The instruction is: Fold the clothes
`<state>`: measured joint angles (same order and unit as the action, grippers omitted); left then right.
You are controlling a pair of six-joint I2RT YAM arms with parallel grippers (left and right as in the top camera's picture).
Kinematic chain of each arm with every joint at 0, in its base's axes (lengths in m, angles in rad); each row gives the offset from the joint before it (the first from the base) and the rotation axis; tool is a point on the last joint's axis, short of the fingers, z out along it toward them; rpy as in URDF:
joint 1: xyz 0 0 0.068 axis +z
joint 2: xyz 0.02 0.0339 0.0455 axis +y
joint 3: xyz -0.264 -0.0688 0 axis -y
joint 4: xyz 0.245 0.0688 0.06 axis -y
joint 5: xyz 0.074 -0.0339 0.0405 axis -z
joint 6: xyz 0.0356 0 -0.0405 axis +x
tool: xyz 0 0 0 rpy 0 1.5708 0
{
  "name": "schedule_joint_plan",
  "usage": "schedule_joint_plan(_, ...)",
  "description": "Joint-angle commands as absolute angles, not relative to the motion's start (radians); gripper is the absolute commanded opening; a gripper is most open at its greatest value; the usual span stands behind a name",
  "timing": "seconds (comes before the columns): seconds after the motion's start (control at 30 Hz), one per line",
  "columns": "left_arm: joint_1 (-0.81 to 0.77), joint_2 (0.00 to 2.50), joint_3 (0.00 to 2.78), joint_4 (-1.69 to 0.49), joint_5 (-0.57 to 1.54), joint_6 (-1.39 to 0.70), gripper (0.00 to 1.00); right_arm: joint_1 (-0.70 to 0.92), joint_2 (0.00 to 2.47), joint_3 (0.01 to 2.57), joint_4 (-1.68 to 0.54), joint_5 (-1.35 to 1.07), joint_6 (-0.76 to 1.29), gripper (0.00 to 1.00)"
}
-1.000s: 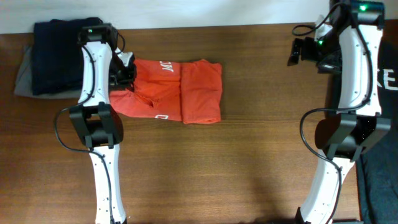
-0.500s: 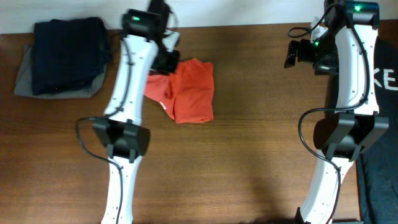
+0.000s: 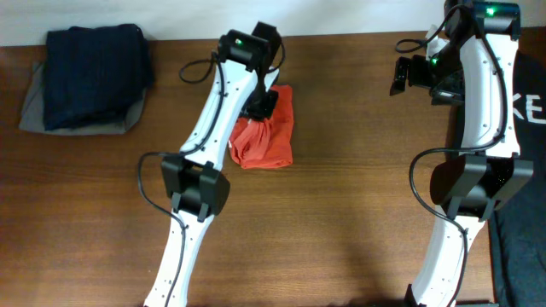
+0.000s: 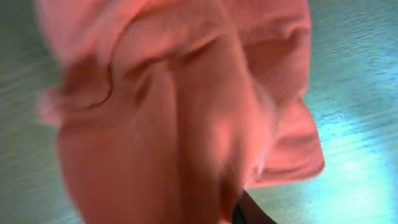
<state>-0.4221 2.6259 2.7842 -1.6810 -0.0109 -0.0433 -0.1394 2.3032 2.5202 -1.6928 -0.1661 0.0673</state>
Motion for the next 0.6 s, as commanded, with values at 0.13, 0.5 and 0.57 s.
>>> schedule_joint_plan(0.13,-0.446,2.661,2.783,-1.550,0.199,0.016,0.27,-0.136,2.297,2.513,-1.691,-0.173,0.059,0.99)
schedule_joint_plan(0.5,-0.477,2.646,2.822,-1.561,0.265,0.077,0.40,-0.136,2.297,2.513,-1.686,-0.172,0.059,0.99)
schedule_joint_plan(0.57,-0.462,2.632,2.866,-1.581,0.254,0.084,0.43,-0.136,2.297,2.513,-1.684,-0.172,0.059,0.99)
